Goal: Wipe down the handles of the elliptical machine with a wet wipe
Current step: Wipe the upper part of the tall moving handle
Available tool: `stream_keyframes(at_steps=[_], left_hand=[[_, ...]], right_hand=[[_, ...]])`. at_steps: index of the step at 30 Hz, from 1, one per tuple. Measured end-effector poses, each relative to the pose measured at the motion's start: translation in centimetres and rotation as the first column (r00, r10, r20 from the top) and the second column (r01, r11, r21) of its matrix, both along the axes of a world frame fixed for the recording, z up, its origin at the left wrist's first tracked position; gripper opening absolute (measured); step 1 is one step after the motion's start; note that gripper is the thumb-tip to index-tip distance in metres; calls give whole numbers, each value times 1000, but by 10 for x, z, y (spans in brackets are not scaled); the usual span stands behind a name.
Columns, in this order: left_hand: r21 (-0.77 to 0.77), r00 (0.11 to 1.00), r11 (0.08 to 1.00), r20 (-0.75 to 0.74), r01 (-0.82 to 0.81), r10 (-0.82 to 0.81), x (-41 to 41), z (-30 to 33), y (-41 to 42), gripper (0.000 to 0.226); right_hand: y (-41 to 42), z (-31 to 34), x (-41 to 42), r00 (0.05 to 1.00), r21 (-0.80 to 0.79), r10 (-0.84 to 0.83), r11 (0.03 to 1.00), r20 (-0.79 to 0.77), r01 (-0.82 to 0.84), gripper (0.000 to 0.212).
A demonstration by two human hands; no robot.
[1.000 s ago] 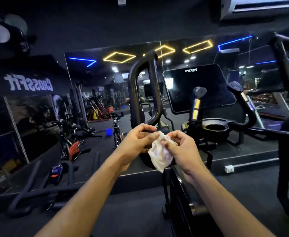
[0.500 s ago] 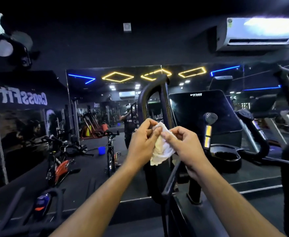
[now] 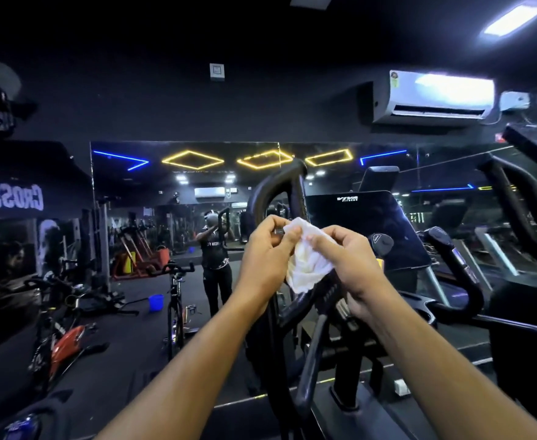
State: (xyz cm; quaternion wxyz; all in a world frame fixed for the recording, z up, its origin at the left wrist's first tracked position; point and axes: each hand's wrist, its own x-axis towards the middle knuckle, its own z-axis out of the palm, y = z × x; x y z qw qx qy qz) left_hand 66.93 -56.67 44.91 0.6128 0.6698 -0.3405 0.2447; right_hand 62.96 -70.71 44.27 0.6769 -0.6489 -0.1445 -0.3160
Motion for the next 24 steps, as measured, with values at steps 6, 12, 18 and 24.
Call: stream_keyframes(at_steps=[6, 12, 18, 24], left_hand=[[49, 918, 950, 276, -309, 284, 29, 27, -19, 12], [188, 651, 634, 377, -750, 659, 78, 65, -2, 52], [276, 793, 775, -68, -568, 605, 113, 59, 1, 39], [111, 822, 827, -92, -552, 561, 126, 55, -7, 37]], right_hand=[[3, 16, 11, 971, 288, 238, 928, 31, -236, 9], [-13, 44, 59, 926, 55, -281, 959, 252, 276, 12], [-16, 73, 119, 605, -123, -370, 777, 705, 617, 15], [-20, 126, 173, 467, -255, -262, 571, 844, 781, 16]])
